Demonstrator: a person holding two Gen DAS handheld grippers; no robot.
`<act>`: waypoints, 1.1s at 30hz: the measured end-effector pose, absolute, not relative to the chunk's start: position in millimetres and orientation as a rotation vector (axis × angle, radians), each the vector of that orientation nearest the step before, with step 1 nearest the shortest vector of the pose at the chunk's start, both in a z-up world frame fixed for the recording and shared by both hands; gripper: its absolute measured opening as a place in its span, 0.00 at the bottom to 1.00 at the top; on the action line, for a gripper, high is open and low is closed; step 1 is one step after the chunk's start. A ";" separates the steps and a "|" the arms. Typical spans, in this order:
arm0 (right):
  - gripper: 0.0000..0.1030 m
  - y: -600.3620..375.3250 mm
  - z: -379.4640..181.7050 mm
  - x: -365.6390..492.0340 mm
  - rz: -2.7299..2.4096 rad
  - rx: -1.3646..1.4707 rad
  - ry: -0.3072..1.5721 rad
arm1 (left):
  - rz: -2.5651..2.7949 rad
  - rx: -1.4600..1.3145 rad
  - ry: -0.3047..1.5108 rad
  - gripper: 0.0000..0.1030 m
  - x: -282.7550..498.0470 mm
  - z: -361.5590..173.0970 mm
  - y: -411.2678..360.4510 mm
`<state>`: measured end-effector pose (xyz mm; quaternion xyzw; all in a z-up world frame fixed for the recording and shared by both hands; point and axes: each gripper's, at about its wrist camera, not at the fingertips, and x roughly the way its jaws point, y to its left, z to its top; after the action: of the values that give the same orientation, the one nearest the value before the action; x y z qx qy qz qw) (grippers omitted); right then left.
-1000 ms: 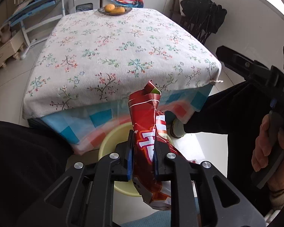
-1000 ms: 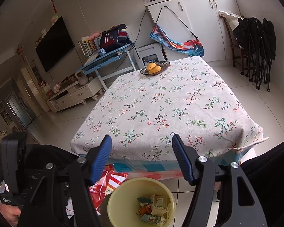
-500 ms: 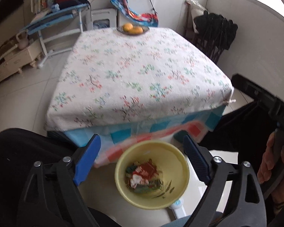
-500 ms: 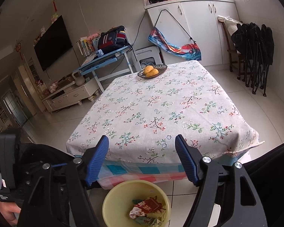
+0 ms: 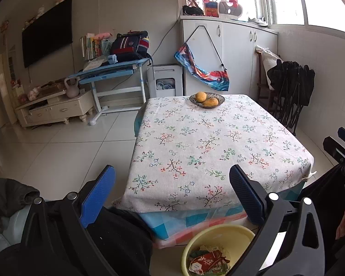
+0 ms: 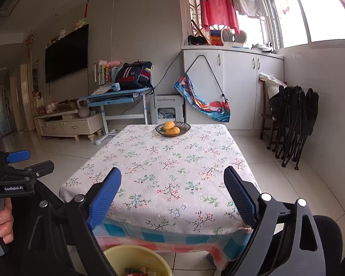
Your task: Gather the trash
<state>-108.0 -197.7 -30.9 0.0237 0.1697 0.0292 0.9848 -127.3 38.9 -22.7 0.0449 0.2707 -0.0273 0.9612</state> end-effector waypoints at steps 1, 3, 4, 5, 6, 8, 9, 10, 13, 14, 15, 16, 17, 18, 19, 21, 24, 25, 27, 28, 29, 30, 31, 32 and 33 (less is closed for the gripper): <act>0.85 -198.0 -27.9 -108.0 0.052 0.039 0.326 | -0.047 0.091 0.534 0.93 -128.5 -20.2 40.4; 0.87 -198.5 -22.5 -108.7 0.041 0.024 0.300 | -0.049 0.087 0.511 0.93 -131.0 -15.6 42.9; 0.87 -198.7 -19.7 -109.4 0.033 0.014 0.287 | -0.047 0.086 0.502 0.93 -131.8 -13.4 44.0; 0.88 -199.3 -17.2 -109.8 0.026 0.004 0.274 | -0.042 0.083 0.493 0.93 -132.9 -11.1 45.4; 0.89 -200.0 -15.4 -110.6 0.018 -0.003 0.263 | -0.039 0.078 0.483 0.93 -134.3 -9.0 46.6; 0.89 -202.5 -12.7 -111.4 0.000 -0.016 0.247 | -0.040 0.065 0.468 0.93 -136.2 -4.3 50.0; 0.89 -203.8 -12.0 -111.0 -0.010 -0.019 0.242 | -0.039 0.060 0.462 0.93 -137.2 -2.1 51.5; 0.89 -206.2 -11.4 -111.1 -0.019 -0.015 0.239 | -0.036 0.058 0.455 0.93 -137.9 0.2 52.6; 0.90 -213.4 -13.4 -107.7 -0.039 0.012 0.242 | -0.031 0.055 0.440 0.93 -138.9 6.8 53.7; 0.90 -214.5 -14.8 -105.2 -0.042 0.017 0.247 | -0.029 0.052 0.434 0.93 -139.4 8.7 54.2; 0.90 -213.0 -17.0 -103.7 -0.046 0.016 0.252 | -0.028 0.050 0.429 0.93 -140.1 10.9 55.2; 0.90 -212.2 -18.4 -102.0 -0.048 0.011 0.257 | -0.027 0.048 0.427 0.93 -140.7 12.9 55.2; 0.90 -210.7 -19.8 -101.5 -0.048 0.005 0.261 | -0.026 0.046 0.424 0.93 -141.2 14.5 55.4; 0.90 -209.2 -20.9 -101.1 -0.047 0.000 0.262 | -0.027 0.044 0.420 0.93 -141.7 15.5 55.7; 0.90 -208.3 -21.6 -99.9 -0.047 -0.003 0.263 | -0.027 0.045 0.418 0.93 -141.8 16.6 55.7; 0.90 -207.7 -23.3 -99.5 -0.050 -0.002 0.264 | -0.024 0.049 0.407 0.93 -143.8 19.1 54.9; 0.90 -207.9 -23.3 -100.0 -0.055 -0.002 0.265 | -0.023 0.054 0.394 0.93 -146.6 23.0 54.4; 0.90 -208.0 -23.4 -99.7 -0.057 -0.002 0.265 | -0.023 0.055 0.391 0.93 -147.0 24.3 54.3; 0.90 -209.0 -23.4 -99.7 -0.059 0.000 0.267 | -0.024 0.057 0.388 0.93 -147.9 25.9 54.0; 0.90 -209.4 -23.5 -99.9 -0.060 0.001 0.267 | -0.024 0.059 0.387 0.93 -148.2 26.4 53.9; 0.90 -209.4 -23.5 -100.4 -0.061 0.001 0.266 | -0.022 0.060 0.386 0.93 -148.7 26.3 53.6; 0.90 -209.3 -23.5 -101.0 -0.063 0.001 0.266 | -0.023 0.060 0.385 0.93 -149.2 26.8 53.1; 0.90 -209.5 -23.3 -101.4 -0.064 0.000 0.265 | -0.022 0.062 0.387 0.93 -149.5 26.6 52.7; 0.91 -209.5 -23.4 -102.0 -0.066 0.000 0.265 | -0.020 0.064 0.386 0.93 -149.7 27.1 51.9; 0.91 -209.5 -23.4 -102.4 -0.067 0.000 0.264 | -0.021 0.065 0.385 0.93 -150.0 27.2 51.7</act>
<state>-102.4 -209.5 -23.4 -0.0001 0.1317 -0.0333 0.9907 -150.0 51.7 27.2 0.0323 0.1915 -0.0107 0.9809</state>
